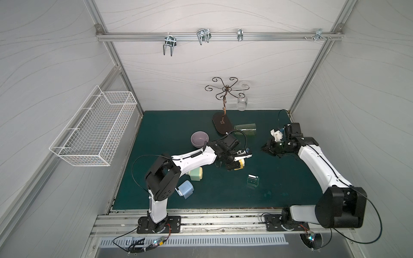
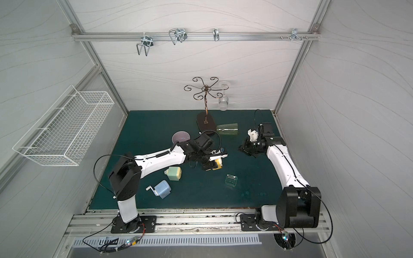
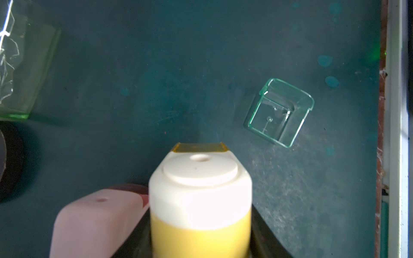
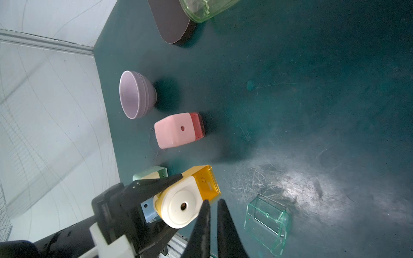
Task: Put the tray back into the pencil sharpener
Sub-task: Place the pencil sharpener at the center of the board.
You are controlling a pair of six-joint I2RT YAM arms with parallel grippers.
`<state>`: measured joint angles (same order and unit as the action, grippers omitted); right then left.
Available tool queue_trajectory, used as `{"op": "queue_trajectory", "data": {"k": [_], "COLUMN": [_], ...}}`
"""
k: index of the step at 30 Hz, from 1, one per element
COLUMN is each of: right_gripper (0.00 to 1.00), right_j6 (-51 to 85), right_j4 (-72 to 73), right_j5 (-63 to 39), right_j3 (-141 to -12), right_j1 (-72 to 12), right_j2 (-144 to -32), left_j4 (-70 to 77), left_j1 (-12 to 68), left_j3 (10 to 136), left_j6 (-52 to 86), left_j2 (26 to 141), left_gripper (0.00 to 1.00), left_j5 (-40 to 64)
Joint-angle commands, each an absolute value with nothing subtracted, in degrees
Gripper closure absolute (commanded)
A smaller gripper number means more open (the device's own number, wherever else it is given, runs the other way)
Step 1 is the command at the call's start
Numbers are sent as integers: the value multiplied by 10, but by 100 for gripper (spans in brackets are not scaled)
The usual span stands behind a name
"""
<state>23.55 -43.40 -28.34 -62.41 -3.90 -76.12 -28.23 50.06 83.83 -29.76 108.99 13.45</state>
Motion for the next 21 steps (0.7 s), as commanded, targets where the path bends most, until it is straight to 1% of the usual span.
{"op": "queue_trajectory", "data": {"k": [1,6,11,12,13,14,16,18,19,21], "right_gripper": [89,89,89,89,89,89,89,89,89,89], "right_j6": [205,192,179,178,177,179,180,180,180,180], "right_j4": [-496,-519,-535,-535,-536,-534,-533,-533,-533,-536], "right_j5": [-278,-278,-277,-279,-280,-281,-282,-281,-280,-277], "right_j3": [-636,-654,-664,-663,-662,-661,-659,-657,-657,-657], "right_j1": [-34,-33,-32,-32,-32,-32,-32,-32,-32,-32], "right_j2": [-761,-764,-766,-765,-765,-765,-761,-759,-758,-753], "left_j4": [-349,-352,-352,-351,-352,-352,-353,-355,-355,-357], "left_j1": [504,504,504,504,504,504,504,504,504,504], "left_j3": [893,951,974,975,976,976,973,970,969,969], "left_j6": [-321,-345,-375,-377,-379,-379,-380,-380,-381,-382], "left_j2": [1134,1185,1219,1222,1223,1224,1221,1217,1214,1208], "left_gripper": [87,85,81,79,74,66,46,12,2,1], "left_j5": [123,105,92,90,90,88,90,90,90,93]}}
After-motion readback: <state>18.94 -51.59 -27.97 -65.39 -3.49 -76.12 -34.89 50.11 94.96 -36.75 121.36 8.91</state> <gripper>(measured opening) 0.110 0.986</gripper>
